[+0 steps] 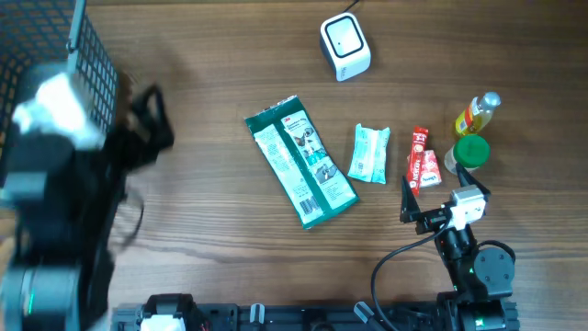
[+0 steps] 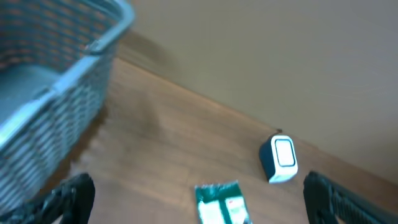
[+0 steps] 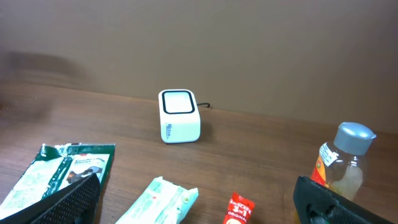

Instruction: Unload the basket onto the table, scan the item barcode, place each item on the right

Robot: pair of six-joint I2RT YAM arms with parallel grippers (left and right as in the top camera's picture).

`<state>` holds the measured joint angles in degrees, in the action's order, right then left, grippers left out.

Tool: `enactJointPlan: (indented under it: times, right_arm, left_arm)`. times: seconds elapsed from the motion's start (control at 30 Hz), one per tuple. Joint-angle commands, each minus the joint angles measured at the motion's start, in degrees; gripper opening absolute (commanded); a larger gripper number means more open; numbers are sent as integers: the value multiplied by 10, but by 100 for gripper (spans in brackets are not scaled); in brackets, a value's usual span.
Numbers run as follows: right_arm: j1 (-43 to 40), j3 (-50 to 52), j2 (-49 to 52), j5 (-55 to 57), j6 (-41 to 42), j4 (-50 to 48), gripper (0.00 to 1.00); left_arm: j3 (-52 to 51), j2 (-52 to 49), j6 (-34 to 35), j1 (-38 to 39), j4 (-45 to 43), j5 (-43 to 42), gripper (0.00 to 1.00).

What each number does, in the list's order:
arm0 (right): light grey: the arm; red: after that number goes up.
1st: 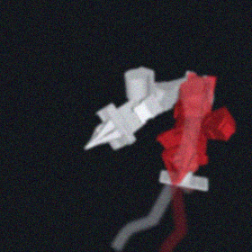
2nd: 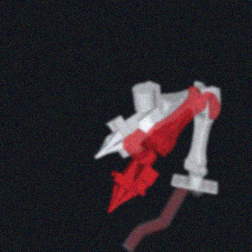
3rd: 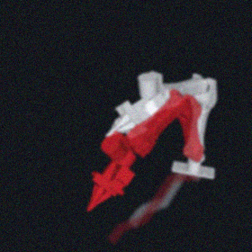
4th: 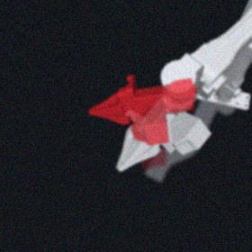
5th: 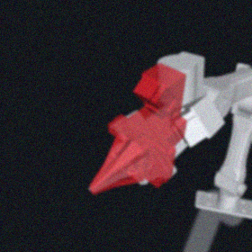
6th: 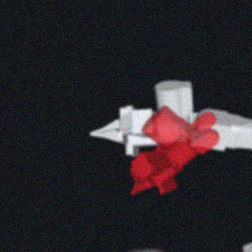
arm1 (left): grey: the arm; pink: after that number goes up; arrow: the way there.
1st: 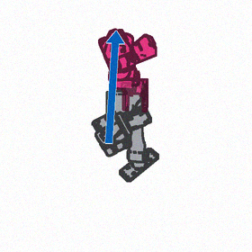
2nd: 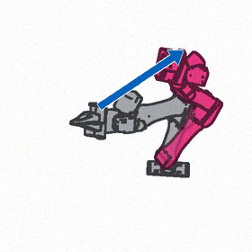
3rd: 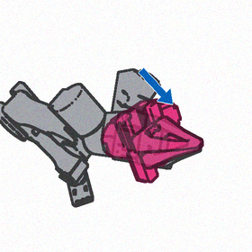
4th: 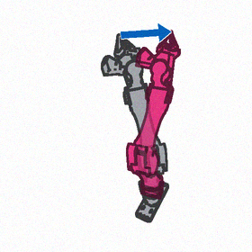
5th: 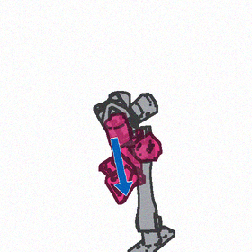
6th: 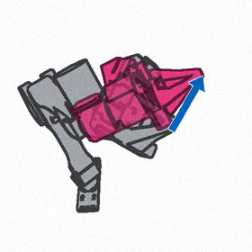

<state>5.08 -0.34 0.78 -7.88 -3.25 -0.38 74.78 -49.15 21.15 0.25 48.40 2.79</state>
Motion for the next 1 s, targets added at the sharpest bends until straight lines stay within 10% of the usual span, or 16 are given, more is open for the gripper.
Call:
enactJointPlan:
  times: [0.0, 0.23, 0.57, 0.97]
  right_arm:
    - [-3, 0, -5, 3, 6, -2, 100]
    - [-3, 0, -5, 3, 6, -1, 100]
    - [-3, 0, -5, 3, 6, -2, 100]
    - [-3, 0, -5, 3, 6, -1, 100]
  left_arm:
    - [-11, 57, -14, -1, 53, 29, 100]
    - [-212, 257, -14, 1, 22, 29, 100]
    - [-527, 487, 38, 21, -285, 28, 100]
    - [-716, 489, 37, 20, -660, -11, 100]
